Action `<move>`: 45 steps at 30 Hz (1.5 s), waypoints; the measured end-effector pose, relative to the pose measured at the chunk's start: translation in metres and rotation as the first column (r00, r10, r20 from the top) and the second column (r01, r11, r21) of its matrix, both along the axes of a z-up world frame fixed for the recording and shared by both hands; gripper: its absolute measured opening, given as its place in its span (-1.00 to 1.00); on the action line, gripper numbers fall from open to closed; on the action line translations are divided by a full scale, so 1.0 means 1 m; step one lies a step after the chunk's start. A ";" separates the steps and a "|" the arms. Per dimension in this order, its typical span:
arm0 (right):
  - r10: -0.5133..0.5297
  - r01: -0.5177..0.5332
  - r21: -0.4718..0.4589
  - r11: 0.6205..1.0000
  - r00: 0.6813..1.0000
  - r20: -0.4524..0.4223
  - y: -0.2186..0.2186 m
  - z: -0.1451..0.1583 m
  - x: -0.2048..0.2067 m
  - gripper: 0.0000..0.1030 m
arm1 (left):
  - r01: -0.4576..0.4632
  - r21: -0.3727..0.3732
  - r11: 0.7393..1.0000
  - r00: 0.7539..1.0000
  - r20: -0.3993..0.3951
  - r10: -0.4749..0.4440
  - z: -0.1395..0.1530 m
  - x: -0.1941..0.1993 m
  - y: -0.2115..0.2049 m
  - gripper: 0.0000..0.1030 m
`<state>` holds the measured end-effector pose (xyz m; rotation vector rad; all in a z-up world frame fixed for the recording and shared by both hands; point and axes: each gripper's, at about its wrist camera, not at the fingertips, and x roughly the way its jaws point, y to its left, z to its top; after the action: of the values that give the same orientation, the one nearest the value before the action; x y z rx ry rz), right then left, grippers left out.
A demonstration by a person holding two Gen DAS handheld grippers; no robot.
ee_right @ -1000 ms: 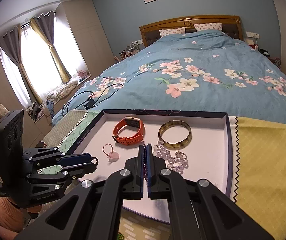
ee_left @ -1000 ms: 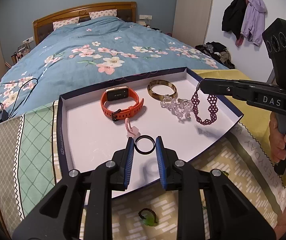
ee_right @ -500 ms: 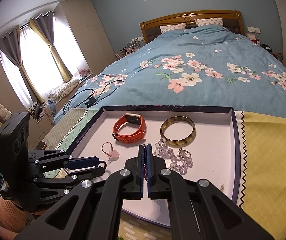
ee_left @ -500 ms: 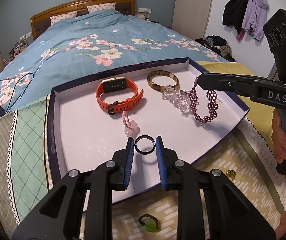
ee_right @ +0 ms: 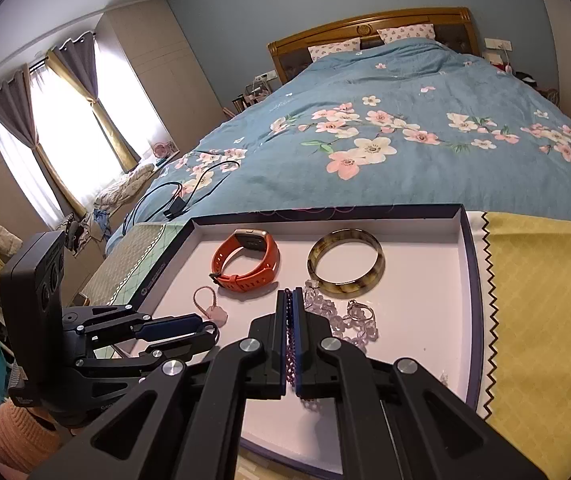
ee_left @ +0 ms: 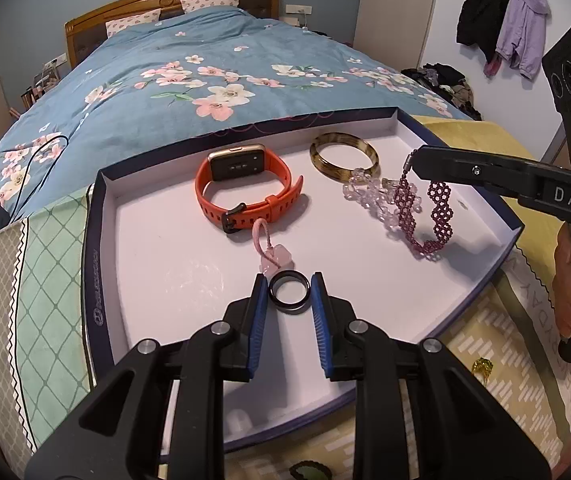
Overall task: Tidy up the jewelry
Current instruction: 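Lower the black ring into the box with the left tool while the right tool drops the necklace there, then withdraw the left tool from the box while the right tool grasps the gold pendant chain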
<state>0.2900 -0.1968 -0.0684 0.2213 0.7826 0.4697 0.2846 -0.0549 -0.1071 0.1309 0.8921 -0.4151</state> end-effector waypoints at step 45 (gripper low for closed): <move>0.106 -0.110 -0.133 0.985 0.994 -0.036 0.009 -0.012 -0.106 -0.30 | -0.013 -0.047 0.999 0.983 0.183 0.022 0.037 -0.132 0.055 -0.17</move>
<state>0.1843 -0.1880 -0.0802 0.0596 0.8539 0.5149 0.1523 0.0002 -0.0703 0.1170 0.7017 -0.4000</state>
